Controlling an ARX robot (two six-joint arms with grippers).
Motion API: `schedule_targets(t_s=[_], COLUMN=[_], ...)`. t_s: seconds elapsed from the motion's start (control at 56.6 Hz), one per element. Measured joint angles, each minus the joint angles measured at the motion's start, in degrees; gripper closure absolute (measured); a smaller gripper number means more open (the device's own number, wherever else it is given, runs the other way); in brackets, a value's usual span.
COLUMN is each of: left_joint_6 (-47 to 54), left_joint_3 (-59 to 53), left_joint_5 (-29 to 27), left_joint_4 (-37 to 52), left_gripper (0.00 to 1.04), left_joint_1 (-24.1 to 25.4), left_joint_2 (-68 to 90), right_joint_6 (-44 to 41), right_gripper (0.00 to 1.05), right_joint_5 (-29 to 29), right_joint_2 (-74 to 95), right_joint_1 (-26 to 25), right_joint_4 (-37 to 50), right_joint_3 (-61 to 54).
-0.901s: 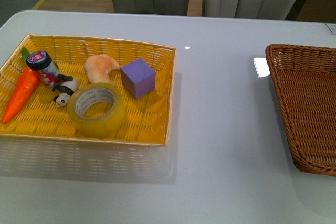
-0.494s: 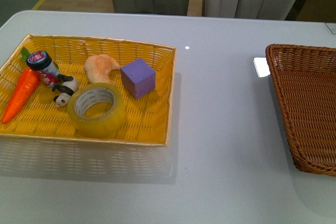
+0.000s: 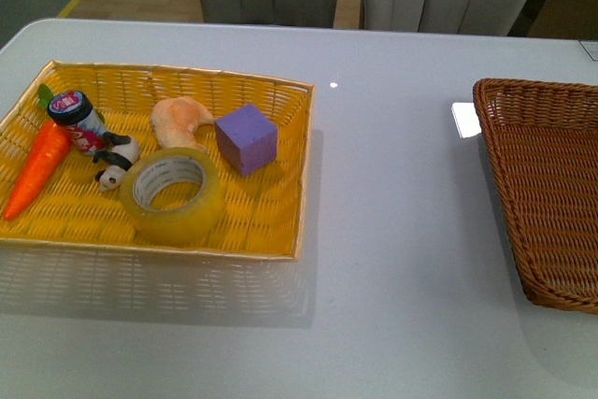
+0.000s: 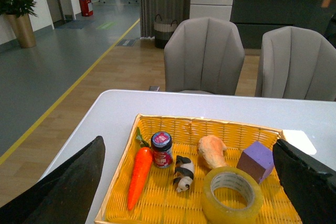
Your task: Move tape to another basket
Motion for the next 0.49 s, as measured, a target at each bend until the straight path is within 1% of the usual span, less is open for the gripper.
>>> schedule_targets(t_s=[0.035, 0.053, 0.124, 0.212, 0.283, 0.318, 0.424, 0.494], left_joint_6=[0.0, 0.0, 0.0, 0.0, 0.0, 0.0, 0.0, 0.0], left_joint_3=[0.0, 0.0, 0.0, 0.0, 0.0, 0.0, 0.0, 0.0], left_joint_5=[0.0, 0.0, 0.0, 0.0, 0.0, 0.0, 0.0, 0.0], left_joint_4=[0.0, 0.0, 0.0, 0.0, 0.0, 0.0, 0.0, 0.0], left_gripper=[0.09, 0.09, 0.09, 0.09, 0.09, 0.09, 0.09, 0.09], left_joint_1=[0.0, 0.0, 0.0, 0.0, 0.0, 0.0, 0.0, 0.0], left_joint_2=[0.0, 0.0, 0.0, 0.0, 0.0, 0.0, 0.0, 0.0], right_joint_6=[0.7, 0.8, 0.6, -1.6, -3.3, -4.2, -6.8, -9.6], right_gripper=[0.09, 0.09, 0.09, 0.09, 0.09, 0.09, 0.09, 0.09], right_joint_5=[-1.2, -2.1, -3.7, -5.0, -4.9, -4.8, -1.7, 2.6], right_joint_2=[6.7, 10.0, 18.3, 31.7, 40.8, 48.9, 65.9, 77.2], right_joint_1=[-0.9, -1.6, -4.6, -11.3, -15.1, -17.7, -20.6, -21.0], right_joint_4=[-6.2, -7.2, -5.0, 5.9, 14.1, 20.5, 31.8, 38.2], right_joint_3=[3.3, 4.4, 6.3, 9.7, 12.3, 14.9, 20.6, 24.5])
